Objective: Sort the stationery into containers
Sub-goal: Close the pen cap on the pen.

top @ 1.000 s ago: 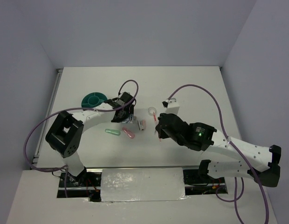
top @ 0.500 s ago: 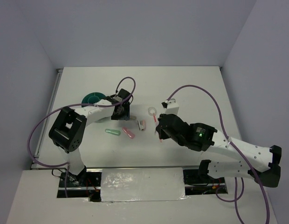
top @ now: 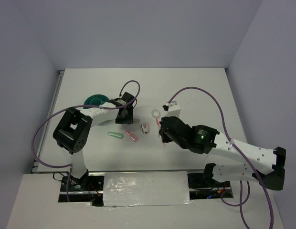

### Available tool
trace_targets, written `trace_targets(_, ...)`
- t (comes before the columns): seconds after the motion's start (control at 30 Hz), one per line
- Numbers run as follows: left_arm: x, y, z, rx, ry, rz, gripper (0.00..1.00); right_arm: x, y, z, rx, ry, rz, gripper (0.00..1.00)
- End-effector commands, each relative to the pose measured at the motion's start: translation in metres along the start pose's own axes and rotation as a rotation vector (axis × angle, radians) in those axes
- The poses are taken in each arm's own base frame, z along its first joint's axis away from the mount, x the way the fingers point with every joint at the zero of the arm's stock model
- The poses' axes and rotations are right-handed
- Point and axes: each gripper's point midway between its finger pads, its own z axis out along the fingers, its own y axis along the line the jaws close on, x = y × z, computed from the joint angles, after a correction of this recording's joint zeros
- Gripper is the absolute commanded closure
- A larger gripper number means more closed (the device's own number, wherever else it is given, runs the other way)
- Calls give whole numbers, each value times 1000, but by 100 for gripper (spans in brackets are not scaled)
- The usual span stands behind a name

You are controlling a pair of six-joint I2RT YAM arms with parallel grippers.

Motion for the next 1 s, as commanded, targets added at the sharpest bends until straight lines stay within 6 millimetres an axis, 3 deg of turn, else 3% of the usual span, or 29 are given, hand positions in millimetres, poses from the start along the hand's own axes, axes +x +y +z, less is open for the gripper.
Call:
trace_targets(0.0,6,2,8,-3,12,6,43,-16,10,-7,-30,-31,-2,100)
trace_targets(0.2,12,7,10,-24,21,4,64,-14,10,-6,-33,-31,3,100)
trace_targets(0.33,17,9,10,-24,33,-5,96,-13,9,-6,-34,-38,11,100)
trace_targets(0.37,15,8,6,-17,23,-9,100,-13,8,-6,-33,-41,15,100)
trace_targets(0.47,7,7,-3,-1,-10,-30,100,-9,8,-2,-50,-52,7,100)
trace_targets(0.53,-9,2,-20,25,-63,-50,100,-7,15,2,-90,-59,10,100)
trace_targets(0.63,-39,-5,-56,79,-160,-97,100,1,22,9,-143,-70,13,100)
trace_targets(0.7,-60,-10,-93,158,-267,-149,100,-11,33,3,-225,-132,55,100)
trace_targets(0.73,-66,-15,-107,206,-305,-163,100,-3,35,4,-253,-123,57,100)
trace_targets(0.77,-78,-20,-144,303,-387,-188,100,-9,37,-3,-285,-154,88,100)
trace_targets(0.8,-73,-20,-153,349,-411,-212,100,-16,41,-6,-311,-187,125,100)
trace_targets(0.83,-85,-27,-173,431,-488,-237,100,-9,41,-4,-326,-177,161,100)
trace_targets(0.87,-90,-28,-211,530,-572,-252,100,-12,46,-8,-366,-192,186,100)
trace_targets(0.9,-82,-27,-215,569,-587,-264,100,-20,57,-13,-424,-224,215,100)
trace_targets(0.93,-91,-27,-258,685,-718,-283,100,-9,64,-11,-473,-201,215,100)
trace_targets(0.97,-92,-27,-274,743,-772,-297,100,-9,71,-14,-518,-210,219,100)
